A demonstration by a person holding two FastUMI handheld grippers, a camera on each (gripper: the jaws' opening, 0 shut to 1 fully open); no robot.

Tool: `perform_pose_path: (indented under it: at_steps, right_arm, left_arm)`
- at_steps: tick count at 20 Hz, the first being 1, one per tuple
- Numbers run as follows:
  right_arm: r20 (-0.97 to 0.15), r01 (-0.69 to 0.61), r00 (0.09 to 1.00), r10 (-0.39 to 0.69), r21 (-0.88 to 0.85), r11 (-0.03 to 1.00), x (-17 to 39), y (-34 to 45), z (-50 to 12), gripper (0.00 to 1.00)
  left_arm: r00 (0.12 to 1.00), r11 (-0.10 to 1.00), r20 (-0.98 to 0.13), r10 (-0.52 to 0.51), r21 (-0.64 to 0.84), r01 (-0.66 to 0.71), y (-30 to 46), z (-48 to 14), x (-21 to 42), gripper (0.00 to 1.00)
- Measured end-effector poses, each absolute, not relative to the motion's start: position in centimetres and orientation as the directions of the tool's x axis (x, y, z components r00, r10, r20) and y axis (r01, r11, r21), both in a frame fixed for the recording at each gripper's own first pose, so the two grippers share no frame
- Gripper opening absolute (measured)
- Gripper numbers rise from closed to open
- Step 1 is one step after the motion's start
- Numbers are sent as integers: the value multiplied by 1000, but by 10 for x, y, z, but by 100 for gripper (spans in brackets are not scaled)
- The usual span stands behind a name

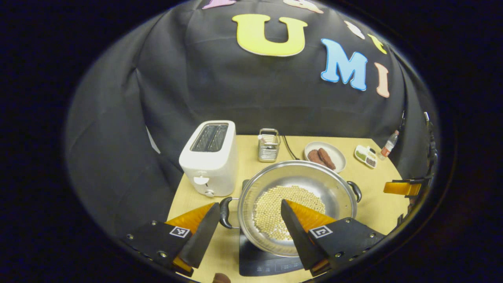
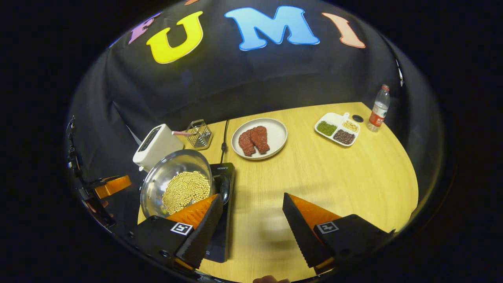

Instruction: First push the handle of the pot to place it horizontally, then grasp the pot with both hands and set it on the induction cooktop.

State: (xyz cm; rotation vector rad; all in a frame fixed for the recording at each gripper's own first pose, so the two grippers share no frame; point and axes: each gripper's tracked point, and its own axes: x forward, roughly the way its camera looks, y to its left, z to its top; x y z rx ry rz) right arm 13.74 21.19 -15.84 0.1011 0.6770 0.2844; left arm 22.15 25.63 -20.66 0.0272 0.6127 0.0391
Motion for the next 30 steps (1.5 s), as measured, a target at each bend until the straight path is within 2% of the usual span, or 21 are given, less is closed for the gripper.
perform_pose_path:
  at_steps: [3, 7, 9, 12, 13, 15, 16, 17, 18, 19, 25, 28, 29, 30]
  right_arm:
    - [-523, -193, 813, 257, 173, 966, 131, 163, -123, 98]
    - [-374, -138, 907, 191, 165, 977, 123, 92, -66, 98]
    - [-293, -120, 941, 169, 177, 977, 114, 56, -39, 98]
    - [-187, -102, 974, 127, 138, 985, 98, -4, -6, 98]
    - [-144, -88, 984, 106, 127, 988, 92, -26, 6, 98]
    - [-77, -70, 994, 81, 132, 989, 74, -61, 22, 98]
    - [-50, -68, 996, 75, 135, 989, 64, -76, 27, 98]
    - [-26, -64, 997, 68, 128, 990, 56, -93, 30, 97]
    - [-6, -57, 998, 58, 112, 992, 49, -111, 31, 98]
    - [8, -47, 999, 47, 92, 995, 42, -128, 31, 98]
    - [13, -73, 997, 72, 46, 996, 12, -170, 16, 97]
    - [-13, -108, 994, 109, 33, 994, 0, -167, 8, 98]
    - [-17, -119, 993, 120, 25, 993, -2, -163, 8, 92]
    - [-14, -126, 992, 126, 19, 992, -3, -160, 11, 92]
  left_arm:
    - [858, 999, -511, 54, 25, -48, 233, -179, 216, 96]
    - [912, 995, -405, 63, -42, -87, 187, -139, 202, 92]
    - [942, 993, -326, 78, -58, -102, 169, -119, 201, 93]
    - [972, 986, -184, 143, -59, -156, 145, -93, 189, 91]
    - [978, 985, -149, 146, -70, -157, 132, -87, 182, 94]
    - [984, 985, -100, 145, -84, -153, 108, -75, 169, 90]
    - [986, 985, -81, 147, -80, -154, 97, -68, 162, 93]
    - [987, 986, -67, 147, -73, -152, 88, -63, 152, 91]
    - [987, 986, -54, 150, -67, -153, 78, -58, 142, 93]
    - [987, 985, -40, 155, -67, -158, 70, -51, 134, 90]
    - [980, 977, 20, 198, -80, -196, 17, -36, 72, 90]
    - [975, 973, 18, 220, -76, -218, 7, -41, 47, 90]
    - [975, 972, 15, 222, -79, -221, 5, -44, 40, 90]
    - [974, 971, 13, 226, -80, -224, 6, -45, 36, 90]
